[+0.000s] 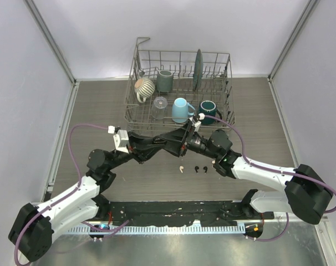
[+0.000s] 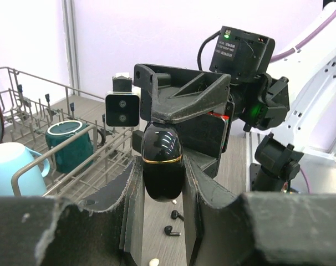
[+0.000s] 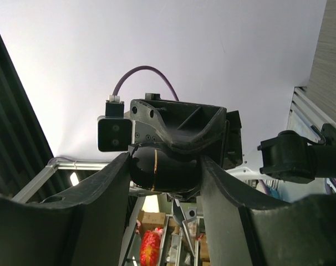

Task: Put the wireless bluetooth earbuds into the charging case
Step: Open the charging case.

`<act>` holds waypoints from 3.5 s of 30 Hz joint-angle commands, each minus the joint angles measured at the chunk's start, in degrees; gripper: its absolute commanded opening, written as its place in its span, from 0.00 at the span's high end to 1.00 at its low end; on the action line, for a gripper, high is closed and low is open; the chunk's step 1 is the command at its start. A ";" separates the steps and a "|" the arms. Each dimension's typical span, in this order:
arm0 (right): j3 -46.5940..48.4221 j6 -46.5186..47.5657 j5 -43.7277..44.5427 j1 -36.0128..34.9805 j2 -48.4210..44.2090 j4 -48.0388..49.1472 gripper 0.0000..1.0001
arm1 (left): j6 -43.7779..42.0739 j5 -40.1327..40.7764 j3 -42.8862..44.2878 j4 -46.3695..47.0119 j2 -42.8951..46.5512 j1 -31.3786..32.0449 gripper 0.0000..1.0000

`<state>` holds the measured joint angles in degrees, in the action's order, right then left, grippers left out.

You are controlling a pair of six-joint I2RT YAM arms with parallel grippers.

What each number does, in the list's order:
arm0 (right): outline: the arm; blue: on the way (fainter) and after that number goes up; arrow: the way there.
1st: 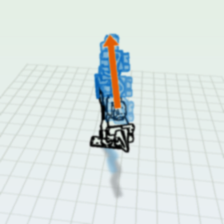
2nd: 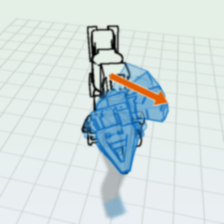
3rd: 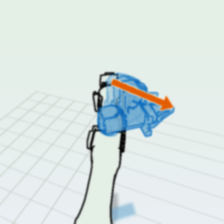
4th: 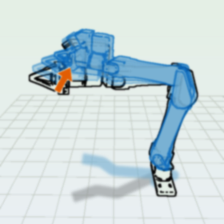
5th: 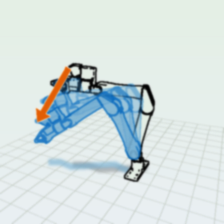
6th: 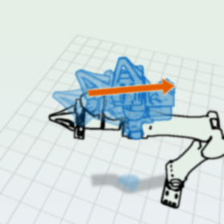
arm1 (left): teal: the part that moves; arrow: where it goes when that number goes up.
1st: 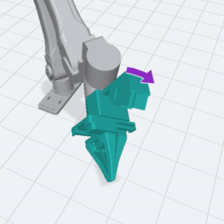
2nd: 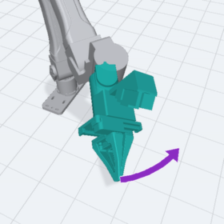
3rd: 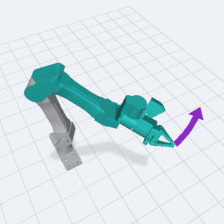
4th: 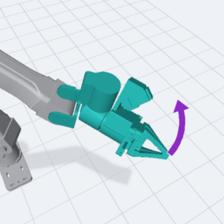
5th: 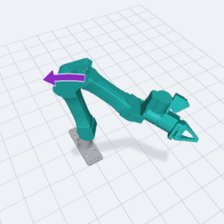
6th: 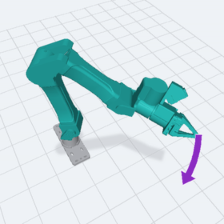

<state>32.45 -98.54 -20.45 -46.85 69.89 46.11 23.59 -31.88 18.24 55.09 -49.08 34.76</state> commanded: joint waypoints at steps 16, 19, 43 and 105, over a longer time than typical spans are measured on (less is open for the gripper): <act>1.04 -0.60 -2.76 -0.17 2.97 2.85 0.99 | -12.61 -3.81 0.04 0.19 4.96 0.04 0.62; 0.86 -1.13 -2.84 -0.17 3.32 3.72 0.99 | -12.26 -3.37 -0.05 0.98 4.61 0.04 0.62; -1.51 11.51 -0.12 0.97 -1.66 -0.99 0.18 | -9.35 -2.49 -3.29 6.96 3.02 0.04 1.00; 1.74 22.61 -7.15 2.11 -8.80 -7.70 0.22 | -15.42 1.11 -5.06 -2.44 9.26 0.04 1.00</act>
<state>34.76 -72.93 -25.69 -44.77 62.39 31.94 9.91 -34.00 13.32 50.24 -41.04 34.76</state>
